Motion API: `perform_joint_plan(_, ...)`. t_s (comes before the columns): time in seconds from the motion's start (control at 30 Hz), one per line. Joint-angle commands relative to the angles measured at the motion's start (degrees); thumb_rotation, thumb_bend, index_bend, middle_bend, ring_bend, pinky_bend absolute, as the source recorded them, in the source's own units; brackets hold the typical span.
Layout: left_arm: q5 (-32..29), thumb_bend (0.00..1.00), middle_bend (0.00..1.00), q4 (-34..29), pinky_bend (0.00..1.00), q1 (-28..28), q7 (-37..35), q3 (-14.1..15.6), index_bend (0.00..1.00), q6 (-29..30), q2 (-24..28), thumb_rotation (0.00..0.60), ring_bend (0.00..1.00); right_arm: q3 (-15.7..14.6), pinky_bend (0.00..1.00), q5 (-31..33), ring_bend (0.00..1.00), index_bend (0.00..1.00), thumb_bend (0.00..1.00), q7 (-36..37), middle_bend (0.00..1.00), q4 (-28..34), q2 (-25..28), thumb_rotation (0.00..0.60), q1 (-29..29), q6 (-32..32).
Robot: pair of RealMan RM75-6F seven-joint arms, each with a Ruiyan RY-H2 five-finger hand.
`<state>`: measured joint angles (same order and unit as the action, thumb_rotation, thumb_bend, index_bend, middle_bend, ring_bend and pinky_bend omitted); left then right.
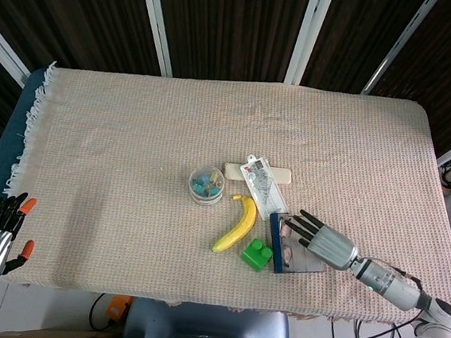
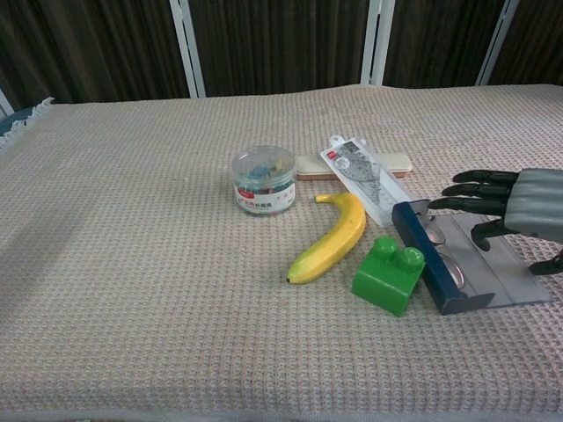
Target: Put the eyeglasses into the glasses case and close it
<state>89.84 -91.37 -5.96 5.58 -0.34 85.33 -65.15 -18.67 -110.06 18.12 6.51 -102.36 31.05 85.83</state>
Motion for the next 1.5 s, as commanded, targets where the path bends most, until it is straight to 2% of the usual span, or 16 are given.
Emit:
perform_joint_plan(0.03,0.02,0.41,0.0,0.0,0.04,0.05,0.0,-0.02,0.0,0.11,0.01,0.6,0.0,0.03,0.0,0.08,0.0,0.6,0.2,-0.07,0.14,-0.04,-0.2,0.6,0.02,-0.12)
perform_joint_plan(0.1,0.0,0.41,0.0,0.02,0.04,0.09,-0.02,-0.05,0.0,0.21,0.01,0.6,0.0,0.13,0.0,0.23,0.0,0.6,0.23,0.05,0.14,0.01,-0.41,0.6,0.04,-0.25)
perform_joint_plan(0.33,0.04,0.41,0.0,-0.01,0.04,0.21,0.01,-0.08,0.0,0.47,0.01,0.6,0.0,0.2,0.0,0.43,0.0,0.62,0.43,0.67,0.15,0.06,-0.98,0.6,0.16,-0.19)
perform_joint_plan(0.57,0.19,0.41,0.0,-0.08,0.04,0.31,0.05,-0.06,0.0,0.69,0.05,0.6,0.0,0.41,0.0,0.67,0.0,0.64,0.54,0.83,0.15,0.11,-1.06,0.6,0.73,0.46)
perform_joint_plan(1.23,-0.07,0.41,0.0,-0.17,0.04,0.57,-0.32,-0.33,0.0,1.2,0.25,0.6,0.0,1.54,0.0,1.51,0.0,0.65,0.55,-0.22,0.16,0.79,-3.66,0.6,4.12,1.15)
perform_joint_plan(1.5,0.15,0.41,0.0,-0.06,0.04,0.56,-0.62,-0.26,0.0,1.19,0.3,0.6,0.0,1.59,0.0,1.56,0.0,0.69,0.55,-1.21,0.18,0.72,-4.36,0.6,4.43,1.32)
